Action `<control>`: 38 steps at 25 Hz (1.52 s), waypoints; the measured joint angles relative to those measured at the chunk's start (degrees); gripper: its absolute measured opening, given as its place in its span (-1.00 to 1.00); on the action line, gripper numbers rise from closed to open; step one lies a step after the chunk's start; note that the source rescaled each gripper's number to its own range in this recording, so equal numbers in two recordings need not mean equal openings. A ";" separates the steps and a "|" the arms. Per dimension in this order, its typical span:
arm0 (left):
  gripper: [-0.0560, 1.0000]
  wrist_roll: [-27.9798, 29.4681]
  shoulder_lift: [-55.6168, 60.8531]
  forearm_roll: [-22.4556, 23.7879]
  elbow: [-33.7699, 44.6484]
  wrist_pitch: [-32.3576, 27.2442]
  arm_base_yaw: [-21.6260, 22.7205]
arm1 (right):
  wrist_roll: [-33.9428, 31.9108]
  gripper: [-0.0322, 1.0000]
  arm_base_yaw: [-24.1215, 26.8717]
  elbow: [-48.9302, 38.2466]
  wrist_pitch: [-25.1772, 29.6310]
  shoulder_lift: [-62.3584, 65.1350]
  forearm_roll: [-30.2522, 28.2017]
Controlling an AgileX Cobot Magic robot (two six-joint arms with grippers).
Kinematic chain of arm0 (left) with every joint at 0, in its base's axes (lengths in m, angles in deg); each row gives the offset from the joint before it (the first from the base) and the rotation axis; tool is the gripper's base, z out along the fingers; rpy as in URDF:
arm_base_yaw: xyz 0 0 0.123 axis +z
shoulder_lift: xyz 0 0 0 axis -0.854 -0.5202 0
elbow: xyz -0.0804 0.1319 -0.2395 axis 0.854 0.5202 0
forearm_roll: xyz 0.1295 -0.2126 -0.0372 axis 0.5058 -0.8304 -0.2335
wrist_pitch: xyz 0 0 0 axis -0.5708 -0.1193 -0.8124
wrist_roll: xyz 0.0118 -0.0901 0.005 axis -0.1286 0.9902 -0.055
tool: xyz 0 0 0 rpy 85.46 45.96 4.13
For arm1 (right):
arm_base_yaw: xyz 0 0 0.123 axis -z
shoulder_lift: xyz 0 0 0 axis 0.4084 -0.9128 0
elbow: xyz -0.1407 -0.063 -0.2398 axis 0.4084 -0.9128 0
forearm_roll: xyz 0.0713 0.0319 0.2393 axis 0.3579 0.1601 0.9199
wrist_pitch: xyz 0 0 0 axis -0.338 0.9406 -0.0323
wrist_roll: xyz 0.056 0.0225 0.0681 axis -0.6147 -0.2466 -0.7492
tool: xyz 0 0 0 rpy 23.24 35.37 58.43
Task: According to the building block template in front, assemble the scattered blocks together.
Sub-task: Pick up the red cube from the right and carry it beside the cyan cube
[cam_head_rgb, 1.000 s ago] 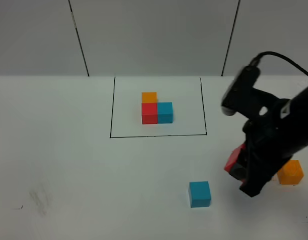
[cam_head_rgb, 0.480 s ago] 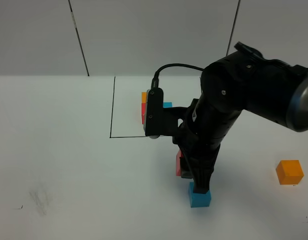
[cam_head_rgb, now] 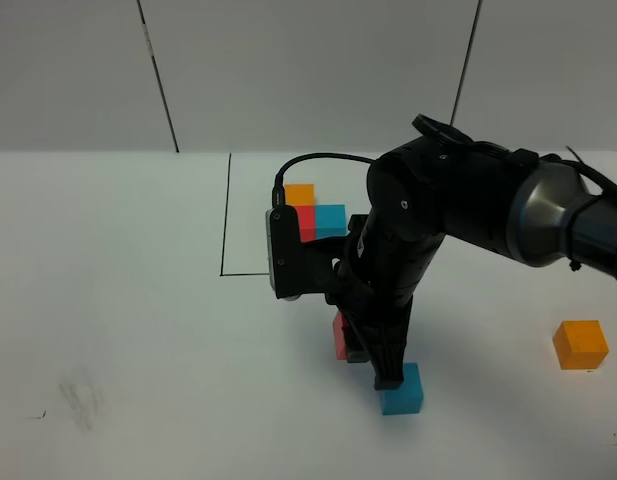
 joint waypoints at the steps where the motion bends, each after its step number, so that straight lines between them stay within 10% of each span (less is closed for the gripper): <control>1: 0.99 0.00 0.00 0.00 0.00 0.00 0.00 | 0.00 -0.48 -0.05 0.05 -0.59 -0.70 0.07; 18: 0.99 0.00 0.00 0.00 0.00 0.00 0.00 | 13.23 -0.48 -0.57 0.94 -3.18 -10.40 2.16; 38: 0.99 0.00 0.00 0.00 0.00 0.00 0.00 | -3.46 -0.48 -0.57 2.92 -1.12 -12.31 2.65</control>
